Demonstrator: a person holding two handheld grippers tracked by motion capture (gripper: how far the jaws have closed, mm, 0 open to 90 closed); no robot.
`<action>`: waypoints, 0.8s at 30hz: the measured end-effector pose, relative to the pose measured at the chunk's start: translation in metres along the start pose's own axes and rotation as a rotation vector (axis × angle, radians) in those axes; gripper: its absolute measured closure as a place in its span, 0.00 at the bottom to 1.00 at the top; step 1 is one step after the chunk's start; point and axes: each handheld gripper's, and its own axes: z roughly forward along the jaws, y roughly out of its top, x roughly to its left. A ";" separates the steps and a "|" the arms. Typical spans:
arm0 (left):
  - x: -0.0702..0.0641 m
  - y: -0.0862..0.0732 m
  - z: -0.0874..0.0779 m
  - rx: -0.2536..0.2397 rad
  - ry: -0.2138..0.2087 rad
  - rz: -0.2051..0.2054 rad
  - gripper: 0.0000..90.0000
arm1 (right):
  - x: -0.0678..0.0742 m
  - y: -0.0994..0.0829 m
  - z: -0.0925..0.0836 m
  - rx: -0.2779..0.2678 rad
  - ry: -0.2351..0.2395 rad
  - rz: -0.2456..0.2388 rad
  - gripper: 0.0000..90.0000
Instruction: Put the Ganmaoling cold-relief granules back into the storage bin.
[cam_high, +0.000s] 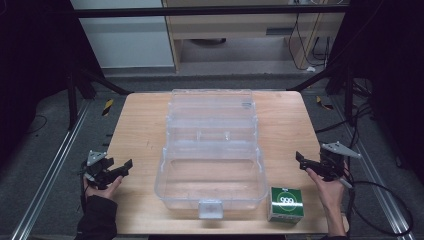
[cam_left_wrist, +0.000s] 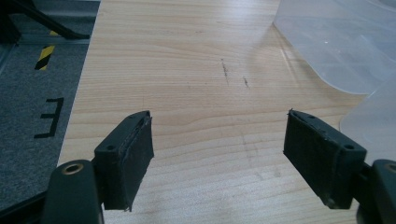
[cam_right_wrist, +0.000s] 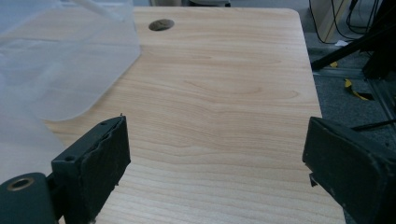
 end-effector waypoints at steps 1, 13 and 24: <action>-0.001 0.000 0.000 0.002 0.000 0.002 0.26 | 0.000 0.001 -0.003 -0.006 0.004 0.002 0.10; -0.003 -0.001 0.000 0.017 -0.013 0.022 0.26 | 0.011 0.020 -0.028 -0.033 0.048 -0.081 0.15; -0.011 -0.004 0.005 0.048 -0.008 0.052 0.26 | 0.037 0.042 -0.042 -0.004 0.133 -0.187 0.15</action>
